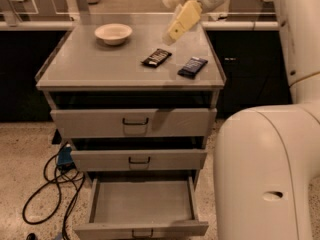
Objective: Place rxbar chocolate into bottom drawer
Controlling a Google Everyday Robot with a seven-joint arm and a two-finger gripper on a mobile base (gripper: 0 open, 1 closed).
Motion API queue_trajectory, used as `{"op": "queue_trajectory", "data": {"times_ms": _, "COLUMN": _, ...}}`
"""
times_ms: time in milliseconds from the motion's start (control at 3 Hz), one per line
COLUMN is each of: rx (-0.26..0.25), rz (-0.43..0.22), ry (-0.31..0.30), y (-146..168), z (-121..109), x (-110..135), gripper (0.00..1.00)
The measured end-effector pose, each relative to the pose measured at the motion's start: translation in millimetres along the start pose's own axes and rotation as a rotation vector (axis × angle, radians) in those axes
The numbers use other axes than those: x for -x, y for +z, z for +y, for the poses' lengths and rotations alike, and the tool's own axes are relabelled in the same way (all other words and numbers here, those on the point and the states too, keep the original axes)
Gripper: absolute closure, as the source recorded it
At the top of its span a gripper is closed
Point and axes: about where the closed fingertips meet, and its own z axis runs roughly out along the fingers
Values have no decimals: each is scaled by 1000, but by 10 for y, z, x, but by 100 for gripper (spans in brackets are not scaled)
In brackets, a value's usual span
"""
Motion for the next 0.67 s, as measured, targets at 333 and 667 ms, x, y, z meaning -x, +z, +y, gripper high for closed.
{"op": "queue_trajectory", "data": {"times_ms": 333, "rx": -56, "rz": 34, "ry": 86, "y": 46, "z": -144, "x": -179, "gripper": 0}}
{"op": "queue_trajectory", "data": {"times_ms": 667, "rx": -181, "rz": 78, "ry": 214, "y": -14, "z": -325, "x": -527, "gripper": 0}}
